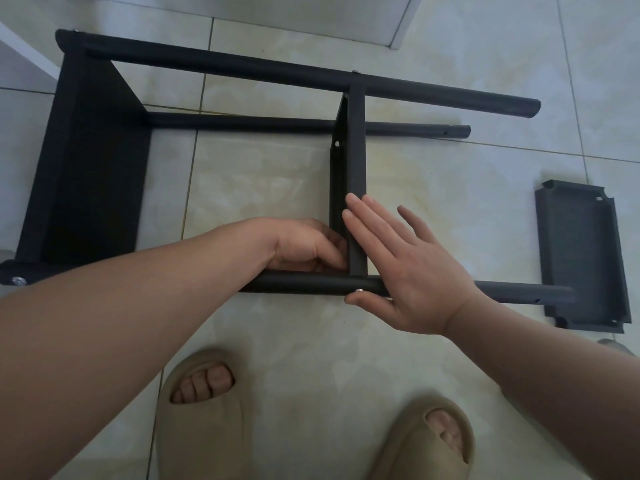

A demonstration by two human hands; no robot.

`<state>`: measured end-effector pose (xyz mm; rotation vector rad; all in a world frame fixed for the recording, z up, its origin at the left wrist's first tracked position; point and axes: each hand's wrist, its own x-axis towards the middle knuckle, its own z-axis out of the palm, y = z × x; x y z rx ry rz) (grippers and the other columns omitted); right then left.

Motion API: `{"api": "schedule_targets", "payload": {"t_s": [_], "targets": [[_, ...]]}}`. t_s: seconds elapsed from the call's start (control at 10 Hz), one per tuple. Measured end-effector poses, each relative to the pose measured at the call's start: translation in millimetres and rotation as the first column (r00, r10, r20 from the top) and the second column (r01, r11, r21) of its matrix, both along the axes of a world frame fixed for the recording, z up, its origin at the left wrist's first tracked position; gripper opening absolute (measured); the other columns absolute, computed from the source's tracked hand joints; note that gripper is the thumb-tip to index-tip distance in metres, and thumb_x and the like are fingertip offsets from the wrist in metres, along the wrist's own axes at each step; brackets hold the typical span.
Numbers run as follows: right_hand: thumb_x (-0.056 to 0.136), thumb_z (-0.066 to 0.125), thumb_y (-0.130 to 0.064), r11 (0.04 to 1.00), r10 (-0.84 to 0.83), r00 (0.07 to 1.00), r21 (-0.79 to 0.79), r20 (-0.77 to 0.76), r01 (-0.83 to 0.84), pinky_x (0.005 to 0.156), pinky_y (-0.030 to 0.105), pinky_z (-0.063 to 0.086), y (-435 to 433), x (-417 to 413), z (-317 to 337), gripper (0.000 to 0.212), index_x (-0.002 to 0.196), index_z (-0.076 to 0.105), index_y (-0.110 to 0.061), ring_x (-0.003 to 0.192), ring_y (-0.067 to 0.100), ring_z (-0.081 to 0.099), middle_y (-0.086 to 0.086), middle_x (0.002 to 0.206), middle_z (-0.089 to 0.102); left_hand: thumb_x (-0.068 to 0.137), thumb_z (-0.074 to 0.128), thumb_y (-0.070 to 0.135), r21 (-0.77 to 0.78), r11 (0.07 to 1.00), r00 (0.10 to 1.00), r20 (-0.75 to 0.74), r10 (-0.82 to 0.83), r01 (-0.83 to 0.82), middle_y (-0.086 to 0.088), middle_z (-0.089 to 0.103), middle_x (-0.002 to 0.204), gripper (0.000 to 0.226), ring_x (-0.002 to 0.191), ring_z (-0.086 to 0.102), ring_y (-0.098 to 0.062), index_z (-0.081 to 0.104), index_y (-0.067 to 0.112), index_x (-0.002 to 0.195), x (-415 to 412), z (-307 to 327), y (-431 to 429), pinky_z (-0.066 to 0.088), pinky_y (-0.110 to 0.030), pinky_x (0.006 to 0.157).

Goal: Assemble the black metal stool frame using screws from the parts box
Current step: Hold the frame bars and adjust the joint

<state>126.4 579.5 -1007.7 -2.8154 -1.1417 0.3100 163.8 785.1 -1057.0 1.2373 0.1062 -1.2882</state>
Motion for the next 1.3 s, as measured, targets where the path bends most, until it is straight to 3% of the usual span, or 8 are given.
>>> {"api": "schedule_targets", "payload": {"t_s": [0.2, 0.3, 0.4, 0.5, 0.7, 1.0, 1.2, 1.3], "targets": [[0.095, 0.033, -0.071, 1.0, -0.002, 1.0, 0.006, 0.005, 0.002, 0.122, 0.056, 0.023, 0, 0, 0, 0.092, 0.161, 0.018, -0.008, 0.157, 0.022, 0.007, 0.005, 0.17, 0.007, 0.091, 0.048, -0.016, -0.022, 0.999, 0.999, -0.013, 0.036, -0.036, -0.013, 0.067, 0.079, 0.023, 0.066, 0.07, -0.019, 0.059, -0.004, 0.107, 1, 5, -1, 0.057, -0.026, 0.062], [0.095, 0.033, -0.071, 1.0, -0.001, 1.0, 0.0, 0.003, 0.001, 0.122, 0.055, 0.022, 0, 0, 0, 0.092, 0.161, 0.018, -0.008, 0.157, 0.022, 0.006, 0.005, 0.17, 0.007, 0.091, 0.046, -0.013, -0.029, 1.0, 0.999, -0.041, 0.0, -0.002, -0.017, 0.066, 0.086, 0.025, 0.073, 0.069, -0.022, 0.058, -0.002, 0.11, 1, 5, -1, 0.057, -0.03, 0.07], [0.095, 0.03, -0.071, 1.0, -0.002, 1.0, -0.006, 0.001, 0.002, 0.122, 0.056, 0.022, 0, 0, 1, 0.092, 0.161, 0.017, -0.008, 0.157, 0.022, 0.005, 0.005, 0.17, 0.007, 0.092, 0.05, -0.003, 0.001, 0.997, 0.997, -0.034, -0.074, 0.074, -0.01, 0.071, 0.078, 0.022, 0.071, 0.069, -0.018, 0.07, 0.005, 0.086, 0, 6, -1, 0.056, -0.028, 0.068], [0.095, 0.031, -0.071, 1.0, -0.005, 1.0, 0.0, -0.004, 0.005, 0.121, 0.056, 0.022, 0, -1, 1, 0.092, 0.161, 0.018, -0.008, 0.157, 0.022, 0.006, 0.005, 0.17, 0.007, 0.083, 0.056, -0.005, 0.029, 0.999, 1.0, -0.014, -0.016, 0.016, -0.013, 0.069, 0.076, 0.015, 0.069, 0.07, -0.02, 0.068, 0.004, 0.082, -1, 4, -2, 0.057, -0.027, 0.065], [0.095, 0.03, -0.071, 1.0, -0.004, 1.0, -0.003, -0.009, 0.004, 0.121, 0.056, 0.022, 0, 0, 1, 0.092, 0.161, 0.017, -0.008, 0.157, 0.021, 0.005, 0.005, 0.17, 0.006, 0.087, 0.053, -0.011, 0.085, 0.996, 1.0, -0.001, -0.013, 0.013, -0.019, 0.064, 0.086, 0.016, 0.071, 0.068, -0.022, 0.064, -0.001, 0.094, 3, 5, -2, 0.058, -0.028, 0.068], [0.096, 0.031, -0.071, 1.0, 0.002, 1.0, 0.01, 0.005, -0.002, 0.123, 0.058, 0.015, -1, 0, 2, 0.092, 0.161, 0.017, -0.008, 0.157, 0.02, 0.006, 0.005, 0.17, 0.007, 0.09, 0.05, -0.01, 0.078, 0.993, 0.994, -0.072, -0.085, 0.091, -0.01, 0.07, 0.072, 0.021, 0.067, 0.071, -0.018, 0.065, 0.005, 0.09, 10, 14, 0, 0.058, -0.026, 0.063], [0.096, 0.031, -0.071, 1.0, 0.006, 1.0, 0.021, 0.03, -0.007, 0.124, 0.057, 0.012, -1, 0, 0, 0.092, 0.161, 0.018, -0.007, 0.157, 0.02, 0.006, 0.006, 0.17, 0.008, 0.09, 0.048, -0.011, 0.064, 0.996, 0.996, -0.081, -0.049, 0.054, -0.011, 0.069, 0.074, 0.021, 0.067, 0.071, -0.019, 0.064, 0.004, 0.089, 7, 12, 0, 0.058, -0.026, 0.061], [0.097, 0.031, -0.071, 1.0, 0.009, 0.999, 0.025, 0.043, -0.01, 0.124, 0.057, 0.013, -1, -1, 0, 0.091, 0.16, 0.019, -0.007, 0.157, 0.02, 0.007, 0.006, 0.17, 0.009, 0.09, 0.047, -0.007, 0.02, 0.998, 0.991, -0.113, -0.065, 0.068, -0.011, 0.072, 0.079, 0.033, 0.072, 0.072, -0.02, 0.073, 0.01, 0.079, 5, 11, 2, 0.057, -0.028, 0.065]]}}
